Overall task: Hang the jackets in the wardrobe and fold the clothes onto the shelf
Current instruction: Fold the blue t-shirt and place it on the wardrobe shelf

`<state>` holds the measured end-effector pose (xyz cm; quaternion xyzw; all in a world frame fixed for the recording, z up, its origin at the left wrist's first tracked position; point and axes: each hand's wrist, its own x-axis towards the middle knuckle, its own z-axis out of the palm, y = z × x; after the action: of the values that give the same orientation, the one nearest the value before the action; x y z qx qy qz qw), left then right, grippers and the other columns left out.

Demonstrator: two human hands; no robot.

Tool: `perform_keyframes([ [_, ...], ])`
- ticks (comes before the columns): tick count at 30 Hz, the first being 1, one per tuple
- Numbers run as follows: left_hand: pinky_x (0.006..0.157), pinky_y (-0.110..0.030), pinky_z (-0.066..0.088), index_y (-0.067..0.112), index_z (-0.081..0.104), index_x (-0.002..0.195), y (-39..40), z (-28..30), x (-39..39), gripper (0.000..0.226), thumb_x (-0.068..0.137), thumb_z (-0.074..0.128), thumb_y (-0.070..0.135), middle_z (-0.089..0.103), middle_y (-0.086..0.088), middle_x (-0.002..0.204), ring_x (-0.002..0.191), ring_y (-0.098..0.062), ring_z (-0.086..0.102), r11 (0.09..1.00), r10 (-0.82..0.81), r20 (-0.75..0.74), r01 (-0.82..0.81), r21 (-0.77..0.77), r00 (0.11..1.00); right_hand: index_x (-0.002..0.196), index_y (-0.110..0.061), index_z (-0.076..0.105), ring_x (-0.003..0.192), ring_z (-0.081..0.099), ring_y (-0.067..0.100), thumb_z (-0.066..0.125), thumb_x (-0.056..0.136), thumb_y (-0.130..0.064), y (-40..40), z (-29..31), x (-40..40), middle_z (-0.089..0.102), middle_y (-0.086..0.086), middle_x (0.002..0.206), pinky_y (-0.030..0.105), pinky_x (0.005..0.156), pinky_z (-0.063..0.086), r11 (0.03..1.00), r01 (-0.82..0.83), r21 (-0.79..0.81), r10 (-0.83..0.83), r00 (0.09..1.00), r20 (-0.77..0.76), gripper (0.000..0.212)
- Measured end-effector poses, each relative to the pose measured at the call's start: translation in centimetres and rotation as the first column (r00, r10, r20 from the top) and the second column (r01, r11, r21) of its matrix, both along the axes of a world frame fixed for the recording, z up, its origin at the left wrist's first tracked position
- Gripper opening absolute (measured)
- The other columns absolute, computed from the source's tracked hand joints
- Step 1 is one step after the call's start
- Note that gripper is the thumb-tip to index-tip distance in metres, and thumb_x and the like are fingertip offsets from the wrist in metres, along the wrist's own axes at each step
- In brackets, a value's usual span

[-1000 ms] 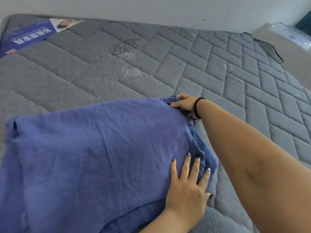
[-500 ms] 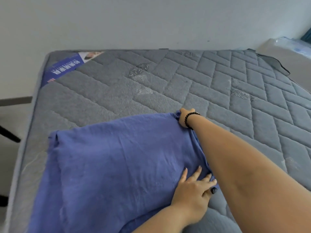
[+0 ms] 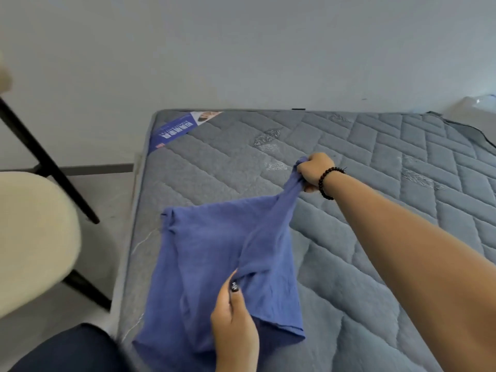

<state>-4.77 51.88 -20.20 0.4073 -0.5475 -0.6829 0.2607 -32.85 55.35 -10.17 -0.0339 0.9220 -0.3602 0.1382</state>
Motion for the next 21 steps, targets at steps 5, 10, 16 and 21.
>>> perform_keyframes([
  [5, 0.08, -0.018, 0.047, 0.032, 0.06, 0.087, -2.5, -1.7, 4.0, 0.028, 0.096, 0.049, 0.008, 0.066, 0.004, 0.094, 0.095, -0.023, 0.06, 0.973, 0.231, 0.062, -0.23, -0.009, 0.971, 0.069, -0.008, 0.045, 0.049, 0.055, 0.027, 0.045, 0.092, -0.01, -9.3, -0.3, 4.9, 0.053, 0.013, 0.066, 0.025, 0.038, 0.047, 0.98, -0.196, -0.03, 0.195, 0.979, -0.056, 0.024],
  [10, 0.087, -0.054, 0.051, 0.031, 0.062, 0.092, -5.0, -3.2, 6.7, 0.036, 0.093, 0.046, -0.001, 0.066, -0.008, 0.106, 0.096, -0.034, 0.062, 0.919, 0.229, 0.166, -0.269, 0.287, 0.959, 0.066, -0.012, 0.045, 0.089, 0.064, 0.038, 0.048, 0.091, -0.014, -17.5, -2.7, 10.5, 0.059, 0.017, 0.087, 0.043, 0.079, 0.055, 0.916, -0.391, 0.091, 0.398, 0.914, -0.079, 0.025],
  [16, 0.072, -0.038, 0.052, 0.01, 0.045, 0.121, -8.2, -2.5, 8.2, 0.057, 0.069, 0.064, 0.002, 0.061, -0.015, 0.095, 0.08, -0.029, 0.055, 0.782, 0.252, 0.125, -0.278, 0.558, 0.96, 0.11, -0.008, 0.052, 0.098, 0.065, 0.036, 0.052, 0.091, -0.013, -21.6, -7.4, 14.6, 0.064, 0.021, 0.11, 0.036, 0.081, 0.054, 0.904, -0.426, 0.042, 0.422, 0.902, 0.09, 0.02],
  [21, 0.084, -0.046, 0.053, 0.02, 0.044, 0.116, -9.6, -1.5, 8.6, 0.058, 0.07, 0.079, 0.02, 0.062, 0.001, 0.09, 0.086, -0.023, 0.06, 0.903, 0.102, 0.222, -0.184, 0.388, 0.97, 0.15, -0.013, 0.016, 0.09, 0.065, 0.025, 0.055, 0.09, -0.009, -19.8, -9.7, 16.1, 0.065, 0.003, 0.089, 0.041, 0.087, 0.053, 0.858, -0.412, -0.308, 0.474, 0.865, 0.166, 0.072],
])
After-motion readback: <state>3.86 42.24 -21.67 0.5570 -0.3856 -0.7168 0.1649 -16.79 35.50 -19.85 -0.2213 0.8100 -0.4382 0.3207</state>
